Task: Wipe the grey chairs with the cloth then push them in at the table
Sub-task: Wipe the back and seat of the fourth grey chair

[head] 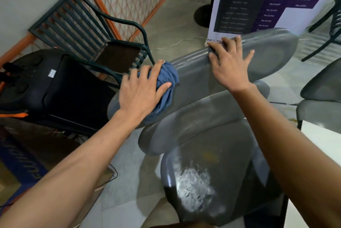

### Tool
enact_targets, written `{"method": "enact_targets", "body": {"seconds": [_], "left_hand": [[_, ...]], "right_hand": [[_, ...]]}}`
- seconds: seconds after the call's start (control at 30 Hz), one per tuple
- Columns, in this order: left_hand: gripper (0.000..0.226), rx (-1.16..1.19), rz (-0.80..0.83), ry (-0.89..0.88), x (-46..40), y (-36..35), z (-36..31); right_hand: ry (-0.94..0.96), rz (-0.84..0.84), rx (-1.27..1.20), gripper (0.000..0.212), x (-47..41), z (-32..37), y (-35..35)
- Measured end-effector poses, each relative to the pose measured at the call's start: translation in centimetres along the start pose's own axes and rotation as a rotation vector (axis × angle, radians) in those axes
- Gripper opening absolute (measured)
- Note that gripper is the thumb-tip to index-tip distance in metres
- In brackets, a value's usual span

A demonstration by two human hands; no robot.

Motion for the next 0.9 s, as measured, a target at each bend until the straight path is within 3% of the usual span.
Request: {"method": "enact_targets", "body": {"seconds": [0.43,0.67,0.9], "left_hand": [[0.071,-0.034,0.008,-0.18,-10.7,-2.1,-13.7],[0.064,-0.006,0.0,-0.179,-8.9,-1.5,-10.5],[0.06,-0.029,0.094,-0.058,-1.5,0.3,-1.7]], "right_hand": [[0.029,-0.055,-0.107,0.041,-2.2,-3.8,-0.2],[0.073,-0.045,-0.079,0.04,-1.8,-3.9,0.0],[0.089,-0.045,-0.101,0.039,-1.8,-3.8,0.2]]}}
Point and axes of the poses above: each hand's wrist, its own x-axis away from the middle knuckle, its own y-axis out of the back of the hand, z = x × y, the point moved 6 cm from there along -x, towards the middle knuckle, and after that the axes turned 3 degrees about y, right-handed, at the moved point
